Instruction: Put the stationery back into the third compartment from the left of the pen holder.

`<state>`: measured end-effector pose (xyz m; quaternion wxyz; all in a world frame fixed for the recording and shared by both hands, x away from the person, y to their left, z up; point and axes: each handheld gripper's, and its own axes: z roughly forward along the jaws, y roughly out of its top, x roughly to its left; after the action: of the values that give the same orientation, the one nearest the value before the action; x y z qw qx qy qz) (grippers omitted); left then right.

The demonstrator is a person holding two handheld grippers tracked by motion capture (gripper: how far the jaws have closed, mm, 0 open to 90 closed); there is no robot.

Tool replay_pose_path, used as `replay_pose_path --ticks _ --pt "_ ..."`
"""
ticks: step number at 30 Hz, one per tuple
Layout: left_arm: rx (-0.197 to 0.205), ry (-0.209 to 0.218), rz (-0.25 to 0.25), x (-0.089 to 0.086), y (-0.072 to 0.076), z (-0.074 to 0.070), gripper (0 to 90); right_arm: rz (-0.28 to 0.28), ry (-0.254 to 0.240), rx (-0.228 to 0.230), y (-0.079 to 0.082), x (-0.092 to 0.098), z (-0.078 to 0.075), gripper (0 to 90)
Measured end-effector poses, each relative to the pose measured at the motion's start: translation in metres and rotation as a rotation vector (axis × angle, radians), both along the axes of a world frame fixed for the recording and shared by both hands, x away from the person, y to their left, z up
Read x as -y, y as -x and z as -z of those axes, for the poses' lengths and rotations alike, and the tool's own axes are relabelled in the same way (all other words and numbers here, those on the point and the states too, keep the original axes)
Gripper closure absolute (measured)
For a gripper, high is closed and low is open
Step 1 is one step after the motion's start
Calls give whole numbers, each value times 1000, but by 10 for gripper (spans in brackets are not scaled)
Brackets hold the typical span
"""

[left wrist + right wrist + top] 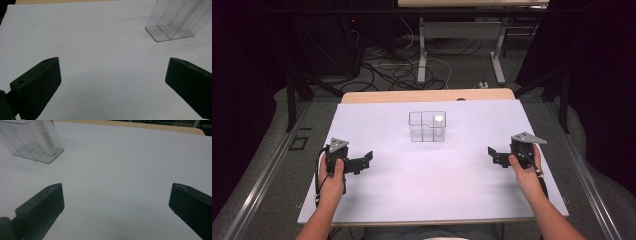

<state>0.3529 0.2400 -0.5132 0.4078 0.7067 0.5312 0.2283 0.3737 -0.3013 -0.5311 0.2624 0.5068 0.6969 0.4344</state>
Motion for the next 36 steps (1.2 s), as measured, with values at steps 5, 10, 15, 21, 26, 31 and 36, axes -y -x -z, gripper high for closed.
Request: replay_pose_path --ticks 5,10,15,21,26,31,36 --pt "-10 6 -1 -5 0 4 3 32 10 -5 -3 9 5 0" --pt "-23 -1 -11 -9 -1 9 3 60 -1 -27 -5 18 10 0" --pt "-12 9 -31 -12 -3 13 3 96 -20 -46 -7 25 15 0" --pt "-27 5 -40 -16 -5 16 3 110 -40 -58 -7 30 18 0" --pt "-34 18 -49 -17 -5 17 3 118 -37 -67 -7 32 20 0" --pt "-37 18 -51 -18 -6 18 3 129 -43 -76 -7 31 20 0" --pt "-41 19 -57 -19 -6 19 3 130 -48 -87 -8 33 22 0"
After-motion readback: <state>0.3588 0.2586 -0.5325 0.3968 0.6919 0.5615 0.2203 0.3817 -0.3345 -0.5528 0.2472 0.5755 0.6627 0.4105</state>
